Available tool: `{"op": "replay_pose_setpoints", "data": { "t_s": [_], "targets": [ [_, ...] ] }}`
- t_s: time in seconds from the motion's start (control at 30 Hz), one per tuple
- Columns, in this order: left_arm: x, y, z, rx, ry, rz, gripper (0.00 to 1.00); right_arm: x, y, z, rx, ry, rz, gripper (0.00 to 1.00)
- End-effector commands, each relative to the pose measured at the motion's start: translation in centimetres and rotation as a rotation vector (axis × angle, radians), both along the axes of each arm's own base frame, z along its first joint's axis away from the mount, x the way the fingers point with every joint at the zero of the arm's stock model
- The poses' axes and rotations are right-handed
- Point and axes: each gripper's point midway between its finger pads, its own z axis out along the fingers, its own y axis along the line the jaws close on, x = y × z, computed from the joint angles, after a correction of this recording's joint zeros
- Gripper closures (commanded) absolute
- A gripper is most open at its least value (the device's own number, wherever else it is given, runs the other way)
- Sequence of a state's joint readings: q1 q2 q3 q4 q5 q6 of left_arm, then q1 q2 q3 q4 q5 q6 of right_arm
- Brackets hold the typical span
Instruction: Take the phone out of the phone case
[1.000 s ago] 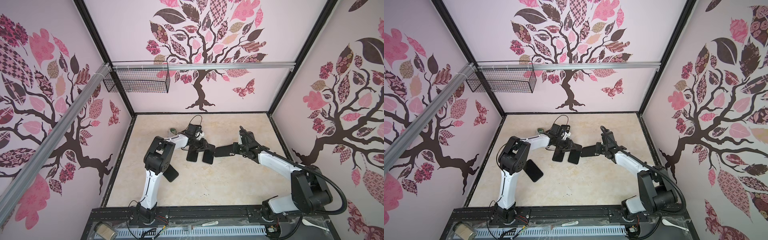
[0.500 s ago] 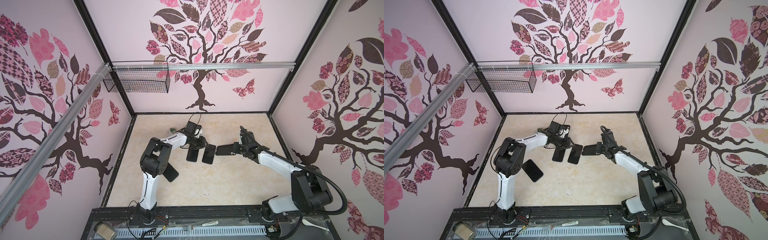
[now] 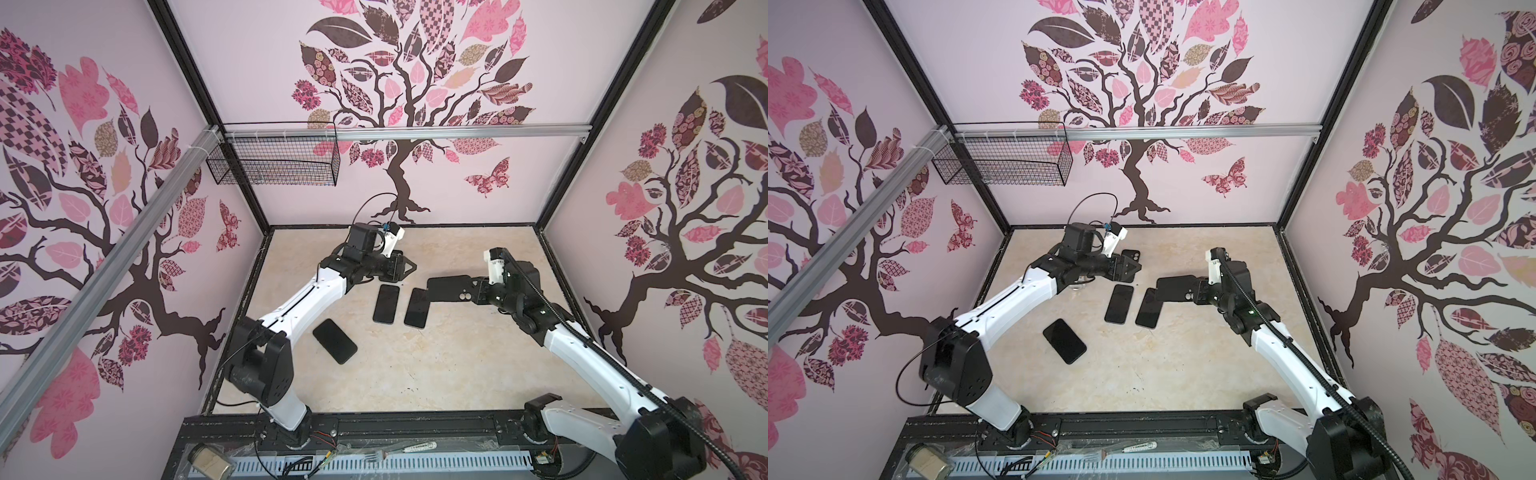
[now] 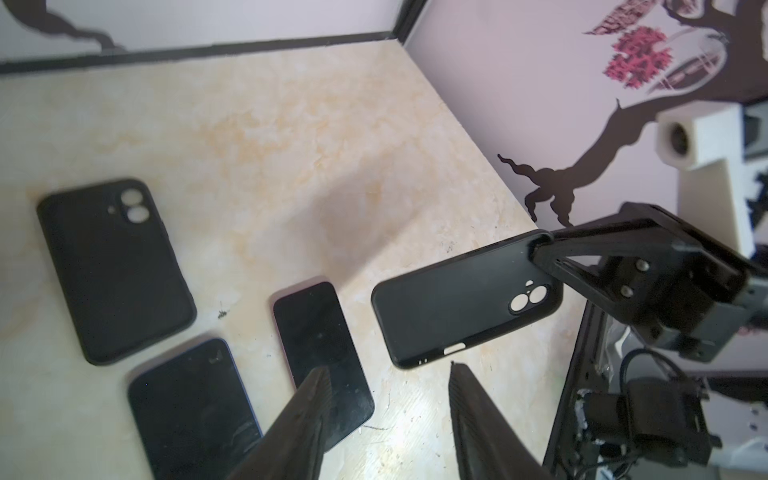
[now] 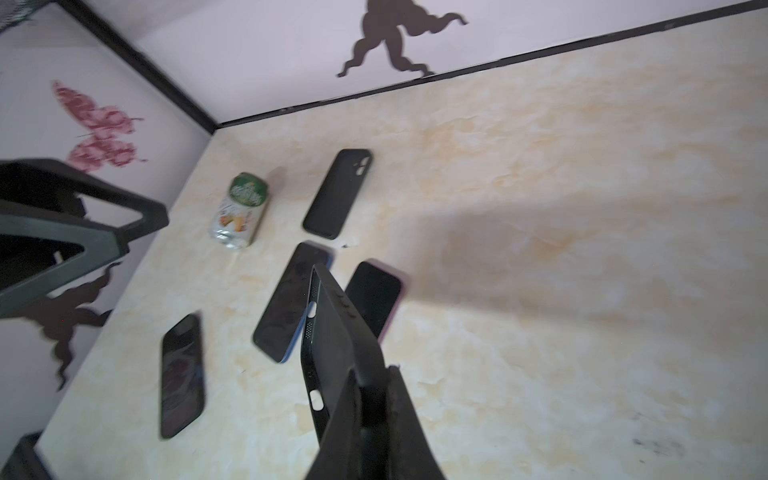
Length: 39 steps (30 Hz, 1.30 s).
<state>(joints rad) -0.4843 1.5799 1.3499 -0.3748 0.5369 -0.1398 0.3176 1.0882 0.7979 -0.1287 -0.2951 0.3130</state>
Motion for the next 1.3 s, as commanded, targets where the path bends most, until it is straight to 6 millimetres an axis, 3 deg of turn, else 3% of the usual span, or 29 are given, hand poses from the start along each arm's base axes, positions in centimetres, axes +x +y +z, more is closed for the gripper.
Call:
{"op": "replay_pose_setpoints", "data": {
  "t_s": [0.0, 0.13, 0.27, 0.47, 0.77, 0.87, 1.03, 1.13, 1.17, 1.27],
  "targets": [
    [-3.9, 0.4, -1.2, 0.106, -0.097, -0.163, 0.46, -3.8, 3.7, 1.2, 0.110, 0.084, 0.275, 1.00],
    [-8.0, 0.0, -0.5, 0.144, -0.160, -0.306, 0.39, -6.7, 6.4, 1.4, 0.081, 0.130, 0.453, 1.00],
    [-11.7, -1.1, -1.0, 0.146, -0.170, -0.440, 0.35, -8.1, 7.9, 1.8, 0.070, 0.126, 0.538, 1.00],
    [-14.1, -1.8, -2.2, 0.114, -0.083, -0.545, 0.41, -8.7, 8.4, 2.9, 0.105, 0.108, 0.581, 1.00],
    [-14.2, -2.4, -3.7, 0.131, -0.036, -0.573, 0.51, -9.2, 8.7, 3.7, 0.136, 0.092, 0.609, 1.00],
    [-14.0, -2.3, -3.8, 0.139, -0.029, -0.570, 0.62, -9.2, 8.7, 3.7, 0.135, 0.093, 0.607, 1.00],
    [-13.9, -2.4, -3.3, 0.136, -0.050, -0.562, 1.00, -8.7, 8.2, 3.1, 0.093, 0.087, 0.566, 1.00],
    [-13.7, -2.2, -3.4, 0.141, -0.053, -0.539, 1.00, -7.9, 7.4, 2.7, 0.050, 0.089, 0.503, 1.00],
    [-13.5, -2.2, -3.5, 0.143, -0.051, -0.529, 1.00, -7.8, 7.3, 2.8, 0.044, 0.086, 0.489, 0.98],
    [-12.0, -1.8, -3.7, 0.170, -0.052, -0.428, 1.00, -6.7, 6.2, 3.5, 0.049, 0.058, 0.373, 0.63]
  ]
}}
